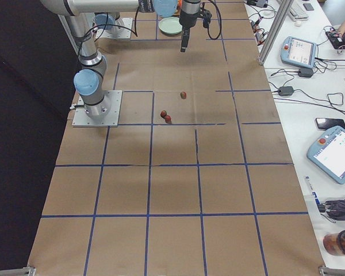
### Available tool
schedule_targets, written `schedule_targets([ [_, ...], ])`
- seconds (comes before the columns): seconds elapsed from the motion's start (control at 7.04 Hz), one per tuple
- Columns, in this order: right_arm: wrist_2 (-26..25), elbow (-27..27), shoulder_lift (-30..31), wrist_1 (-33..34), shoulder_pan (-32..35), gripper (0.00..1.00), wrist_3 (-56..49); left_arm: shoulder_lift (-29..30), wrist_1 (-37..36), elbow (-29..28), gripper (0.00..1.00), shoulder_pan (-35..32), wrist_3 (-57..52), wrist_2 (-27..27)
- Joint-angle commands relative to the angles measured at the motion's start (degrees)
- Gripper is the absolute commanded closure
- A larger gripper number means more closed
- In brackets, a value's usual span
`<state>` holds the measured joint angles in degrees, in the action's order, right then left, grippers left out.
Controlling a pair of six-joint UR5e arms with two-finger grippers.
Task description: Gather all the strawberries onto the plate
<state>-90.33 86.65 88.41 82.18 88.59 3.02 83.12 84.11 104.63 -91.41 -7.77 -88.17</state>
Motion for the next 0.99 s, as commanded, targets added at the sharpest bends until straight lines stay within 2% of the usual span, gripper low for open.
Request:
schedule_targets([
  [0.0, 0.1, 0.0, -0.5, 0.1, -0.1, 0.00, -0.1, 0.0, 0.0, 0.0, 0.00, 0.0, -0.1, 0.0],
  [0.57, -0.7, 1.3, -0.7, 0.6, -0.9, 0.00, -4.6, -0.1, 0.0, 0.1, 0.00, 0.0, -0.1, -0.2],
  [0.71, -0.5, 4.5, -0.5, 2.6, -1.1, 0.00, -5.3, -0.1, 0.0, 0.1, 0.00, 0.0, -0.1, -0.2],
  [0.85, -0.7, 7.5, -0.7, 9.7, -0.9, 0.00, -5.3, -0.1, 0.0, 0.1, 0.00, 0.0, -0.1, -0.2],
])
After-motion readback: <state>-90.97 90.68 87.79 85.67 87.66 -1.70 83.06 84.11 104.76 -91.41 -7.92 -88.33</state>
